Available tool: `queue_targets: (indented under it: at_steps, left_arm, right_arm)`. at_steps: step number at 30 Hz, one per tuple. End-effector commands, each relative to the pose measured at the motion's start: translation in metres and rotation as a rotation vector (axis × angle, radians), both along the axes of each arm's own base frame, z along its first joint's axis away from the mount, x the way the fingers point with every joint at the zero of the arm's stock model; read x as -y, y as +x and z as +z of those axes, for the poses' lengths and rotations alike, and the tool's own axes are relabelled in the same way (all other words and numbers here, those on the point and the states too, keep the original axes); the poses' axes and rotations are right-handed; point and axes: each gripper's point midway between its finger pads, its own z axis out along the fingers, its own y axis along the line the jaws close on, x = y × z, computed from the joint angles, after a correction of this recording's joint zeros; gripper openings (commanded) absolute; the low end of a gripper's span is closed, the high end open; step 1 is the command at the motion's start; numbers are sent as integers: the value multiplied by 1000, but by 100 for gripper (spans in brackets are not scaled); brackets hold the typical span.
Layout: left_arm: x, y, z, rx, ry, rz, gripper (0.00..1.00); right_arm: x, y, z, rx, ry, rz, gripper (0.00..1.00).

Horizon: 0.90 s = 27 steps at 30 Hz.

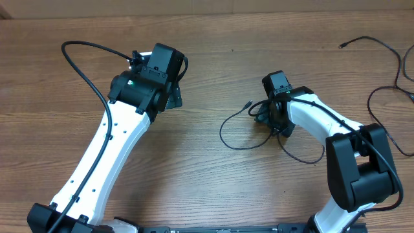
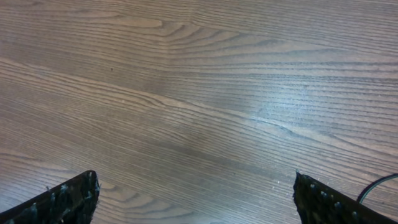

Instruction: Untangle cables

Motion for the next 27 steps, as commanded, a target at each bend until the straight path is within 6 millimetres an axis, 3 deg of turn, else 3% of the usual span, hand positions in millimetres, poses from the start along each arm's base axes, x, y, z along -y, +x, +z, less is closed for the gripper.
queue_targets:
  at_steps: [1, 6, 14, 22, 25, 27]
  left_arm:
    - [-6, -1, 8, 23, 17, -4, 100]
    - [-6, -1, 8, 23, 17, -4, 100]
    - [-6, -1, 8, 23, 17, -4, 100]
    - [-5, -1, 8, 22, 17, -4, 100]
    - [-6, -1, 8, 23, 17, -4, 100]
    - [-6, -1, 8, 22, 17, -4, 99]
  right_arm:
    - [-3, -32, -43, -142, 34, 4, 52]
    - [-3, -32, -43, -142, 34, 4, 42]
    - [-3, -32, -43, -142, 34, 2, 7]
    - [-4, -26, -43, -119, 42, 1, 4]
    - [-13, -14, -40, -78, 86, 6, 4]
    - [-18, 4, -26, -37, 131, 16, 4]
